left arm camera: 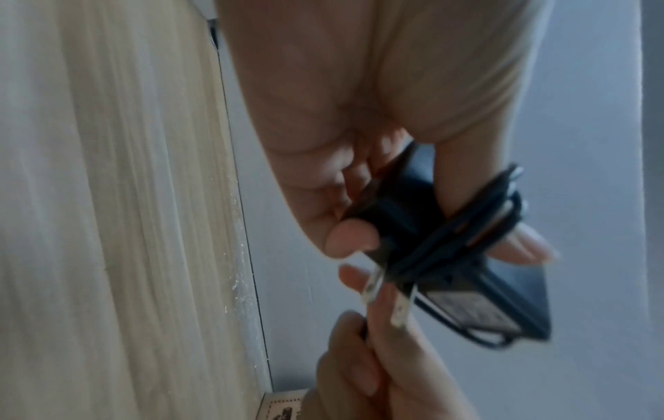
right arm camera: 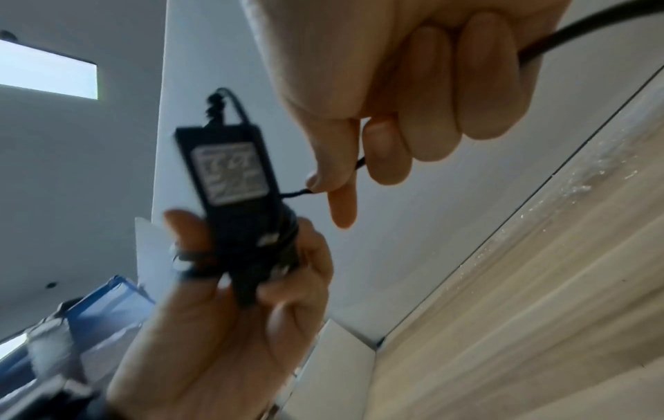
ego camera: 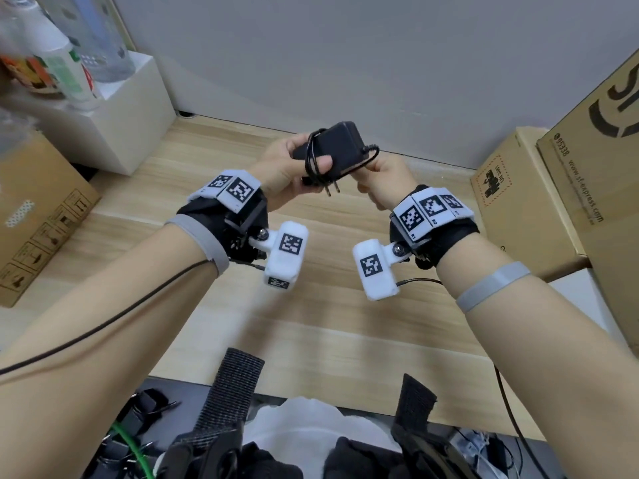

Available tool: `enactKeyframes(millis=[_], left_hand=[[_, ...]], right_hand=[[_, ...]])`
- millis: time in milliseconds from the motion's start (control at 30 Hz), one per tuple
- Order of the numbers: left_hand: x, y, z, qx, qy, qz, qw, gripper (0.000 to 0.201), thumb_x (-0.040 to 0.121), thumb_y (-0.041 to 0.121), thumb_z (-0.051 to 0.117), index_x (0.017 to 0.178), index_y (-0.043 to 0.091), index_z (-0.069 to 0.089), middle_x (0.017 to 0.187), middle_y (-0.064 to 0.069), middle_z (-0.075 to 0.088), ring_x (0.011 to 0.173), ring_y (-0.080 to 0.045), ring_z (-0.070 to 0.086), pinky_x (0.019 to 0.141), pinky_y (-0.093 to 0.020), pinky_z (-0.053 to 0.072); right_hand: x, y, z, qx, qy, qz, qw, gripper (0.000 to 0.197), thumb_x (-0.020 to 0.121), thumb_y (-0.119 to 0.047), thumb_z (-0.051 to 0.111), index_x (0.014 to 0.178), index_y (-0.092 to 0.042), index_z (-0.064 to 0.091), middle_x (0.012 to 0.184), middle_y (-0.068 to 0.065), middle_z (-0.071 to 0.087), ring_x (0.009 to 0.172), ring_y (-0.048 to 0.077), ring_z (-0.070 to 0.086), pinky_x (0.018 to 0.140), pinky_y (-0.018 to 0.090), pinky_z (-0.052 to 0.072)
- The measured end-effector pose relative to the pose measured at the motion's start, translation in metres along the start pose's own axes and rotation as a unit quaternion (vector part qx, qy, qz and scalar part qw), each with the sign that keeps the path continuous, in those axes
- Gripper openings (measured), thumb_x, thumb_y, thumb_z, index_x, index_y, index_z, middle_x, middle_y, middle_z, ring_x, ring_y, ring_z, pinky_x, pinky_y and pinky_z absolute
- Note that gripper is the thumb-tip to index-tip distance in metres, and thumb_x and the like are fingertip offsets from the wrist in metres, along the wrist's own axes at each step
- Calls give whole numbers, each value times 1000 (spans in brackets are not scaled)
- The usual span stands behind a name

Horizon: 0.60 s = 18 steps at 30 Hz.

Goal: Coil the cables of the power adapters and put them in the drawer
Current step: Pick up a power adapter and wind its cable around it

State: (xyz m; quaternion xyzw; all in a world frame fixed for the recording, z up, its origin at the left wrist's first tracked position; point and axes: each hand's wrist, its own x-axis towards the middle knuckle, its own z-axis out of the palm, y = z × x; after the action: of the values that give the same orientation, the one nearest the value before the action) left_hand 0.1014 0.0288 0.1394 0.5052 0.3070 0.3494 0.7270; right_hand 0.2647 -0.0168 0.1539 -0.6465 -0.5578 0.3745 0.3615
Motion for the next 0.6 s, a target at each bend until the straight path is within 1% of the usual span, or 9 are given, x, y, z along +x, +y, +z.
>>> enactKeyframes(millis=[33, 67, 100, 167, 233, 333, 433, 500, 600], left_hand=[[1, 1, 2, -1, 23, 2, 1000, 54, 56, 18, 81, 102, 10, 55, 73, 3, 67, 62, -14, 63, 55, -23, 50], [2, 1, 3, -3, 46, 3, 999, 45, 63, 14, 72, 104, 9, 54, 72, 2, 68, 61, -14, 64, 55, -23, 50], [2, 0, 4, -4, 64, 4, 998, 42, 66, 13, 68, 105, 8, 53, 70, 1, 67, 59, -15, 64, 54, -23, 49], [1, -1, 6, 15, 93, 7, 995, 35, 66, 14, 70, 97, 11, 55, 71, -1, 65, 58, -14, 62, 53, -21, 48], [0, -2, 5, 56, 116, 4, 992, 26, 69, 11, 74, 85, 16, 55, 75, -1, 61, 61, -12, 60, 54, -22, 47], [0, -5, 5, 84, 135, 6, 987, 22, 79, 5, 69, 82, 20, 53, 78, 0, 59, 61, -9, 59, 53, -19, 47], [2, -7, 6, 84, 140, 7, 987, 22, 79, 6, 69, 85, 20, 54, 80, 0, 59, 63, -11, 59, 51, -18, 47], [2, -7, 6, 73, 143, 5, 987, 21, 80, 6, 69, 86, 19, 54, 81, -1, 59, 62, -11, 59, 51, -18, 47], [2, -8, 6, 60, 141, 6, 988, 17, 81, 9, 68, 87, 18, 55, 78, -2, 59, 64, -13, 59, 53, -20, 46]], right_hand=[[-1, 0, 4, -11, -18, 0, 1000, 16, 95, -16, 47, 86, -18, 60, 57, -6, 42, 28, 0, 36, 33, 9, 27], [-2, 1, 7, -25, -36, 0, 999, 18, 96, -19, 45, 88, -19, 60, 58, -4, 43, 28, 0, 36, 33, 9, 27], [-2, 3, 11, -41, -51, 2, 998, 21, 97, -22, 42, 91, -19, 62, 58, -1, 43, 28, 1, 35, 32, 9, 27], [-4, 7, 16, -76, -73, 15, 994, 26, 97, -25, 40, 96, -18, 66, 57, 2, 42, 27, 0, 36, 32, 9, 28], [-7, 9, 19, -97, -87, 23, 991, 27, 97, -23, 41, 100, -15, 66, 56, -1, 41, 27, -2, 37, 33, 9, 28], [-8, 11, 23, -109, -100, 37, 988, 26, 97, -22, 43, 103, -13, 66, 54, -2, 40, 28, 2, 36, 33, 10, 26], [-6, 14, 25, -92, -110, 65, 988, 26, 97, -25, 43, 105, -16, 66, 52, -1, 39, 38, 9, 27, 35, 15, 22], [-8, 13, 26, -69, -117, 76, 988, 26, 97, -25, 42, 105, -17, 66, 51, -1, 38, 38, 10, 23, 34, 16, 20], [-11, 10, 26, -52, -124, 81, 988, 25, 98, -24, 41, 105, -17, 65, 52, -1, 37, 37, 9, 22, 35, 16, 20]])
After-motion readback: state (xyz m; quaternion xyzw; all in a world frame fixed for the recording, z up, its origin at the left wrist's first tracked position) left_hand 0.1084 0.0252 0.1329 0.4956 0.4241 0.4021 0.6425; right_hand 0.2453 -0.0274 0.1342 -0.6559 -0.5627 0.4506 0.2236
